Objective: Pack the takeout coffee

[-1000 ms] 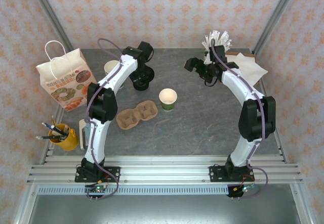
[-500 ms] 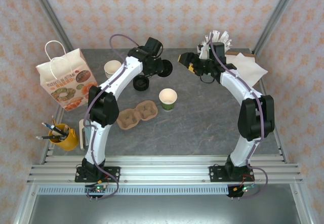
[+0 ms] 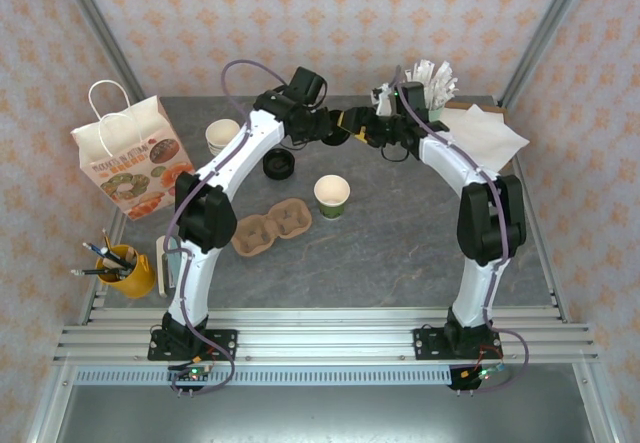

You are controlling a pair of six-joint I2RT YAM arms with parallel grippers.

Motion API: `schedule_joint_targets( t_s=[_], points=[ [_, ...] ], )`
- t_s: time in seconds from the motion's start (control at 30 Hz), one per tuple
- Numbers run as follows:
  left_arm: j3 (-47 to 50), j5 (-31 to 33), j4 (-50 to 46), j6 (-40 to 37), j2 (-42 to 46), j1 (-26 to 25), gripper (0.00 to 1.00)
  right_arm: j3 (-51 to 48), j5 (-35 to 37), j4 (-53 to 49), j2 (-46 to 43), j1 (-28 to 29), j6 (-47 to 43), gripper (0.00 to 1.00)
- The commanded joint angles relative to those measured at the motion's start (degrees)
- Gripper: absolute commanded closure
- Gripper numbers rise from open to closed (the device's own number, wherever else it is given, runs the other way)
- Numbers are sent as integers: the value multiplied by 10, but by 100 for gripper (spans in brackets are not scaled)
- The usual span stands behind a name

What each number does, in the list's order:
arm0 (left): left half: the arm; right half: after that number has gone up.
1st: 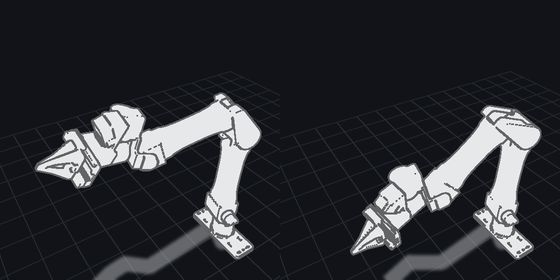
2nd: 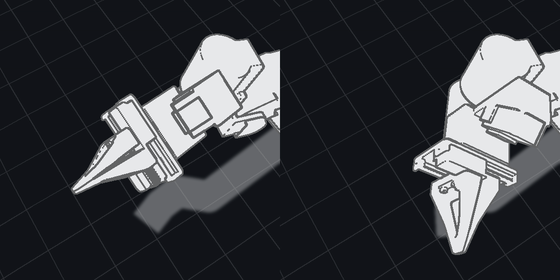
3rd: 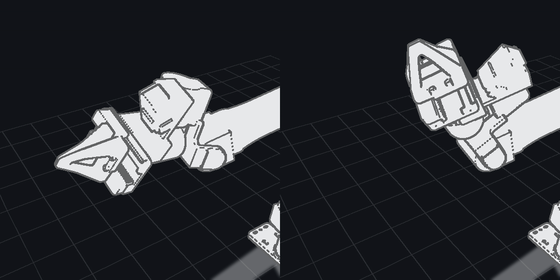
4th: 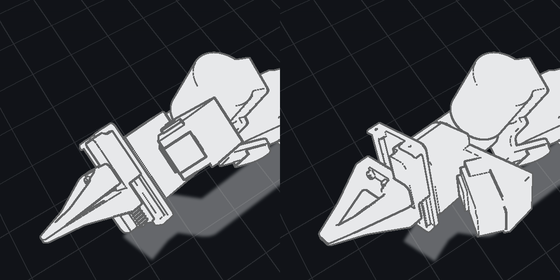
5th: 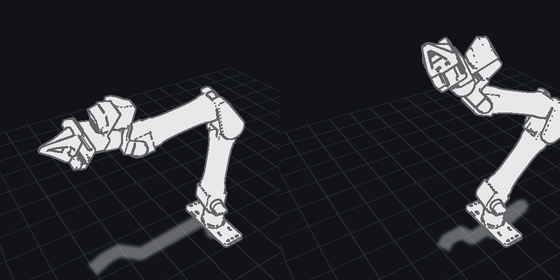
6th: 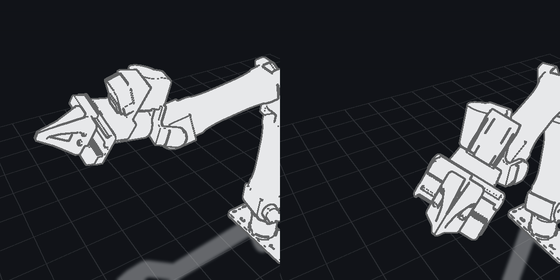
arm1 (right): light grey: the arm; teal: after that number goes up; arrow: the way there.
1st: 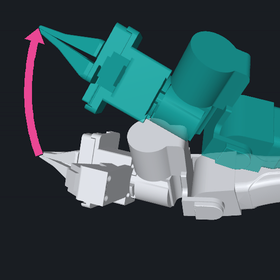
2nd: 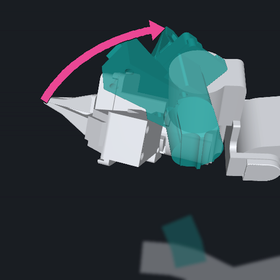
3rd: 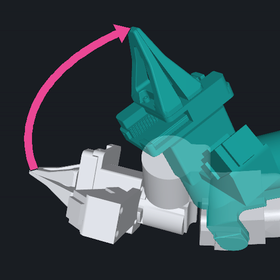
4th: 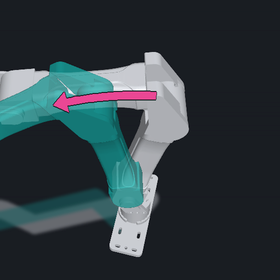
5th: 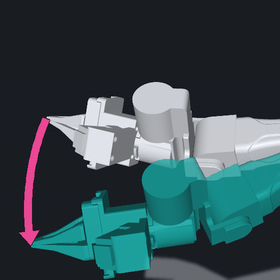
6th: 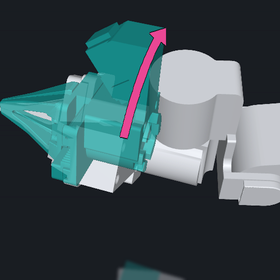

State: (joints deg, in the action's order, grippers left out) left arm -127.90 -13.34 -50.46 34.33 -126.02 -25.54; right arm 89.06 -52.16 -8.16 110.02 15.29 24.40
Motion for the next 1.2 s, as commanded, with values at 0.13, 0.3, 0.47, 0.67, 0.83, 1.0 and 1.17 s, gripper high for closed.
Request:
schedule_joint_targets(
  t_s=[0.13,0.3,0.47,0.67,0.83,1.0,1.17],
  points=[
    [-39,-13,7,-24,0,-7,100,44,-5,-20,21,-1,-30,57],
    [-47,-17,2,-29,-4,-7,100,52,6,-39,13,-1,-55,79],
    [-66,-14,-27,-64,11,-5,94,71,54,-90,-13,-1,-127,94],
    [50,-66,-9,-151,152,17,24,78,192,-106,-92,7,-349,100],
    [119,-177,46,-106,260,103,8,-107,255,161,-201,63,-806,100],
    [-54,-236,-98,-186,201,110,5,-130,213,216,-213,90,-1133,100],
    [-138,-314,-167,-294,170,109,5,-122,114,94,-230,110,-1429,100]
  ],
)
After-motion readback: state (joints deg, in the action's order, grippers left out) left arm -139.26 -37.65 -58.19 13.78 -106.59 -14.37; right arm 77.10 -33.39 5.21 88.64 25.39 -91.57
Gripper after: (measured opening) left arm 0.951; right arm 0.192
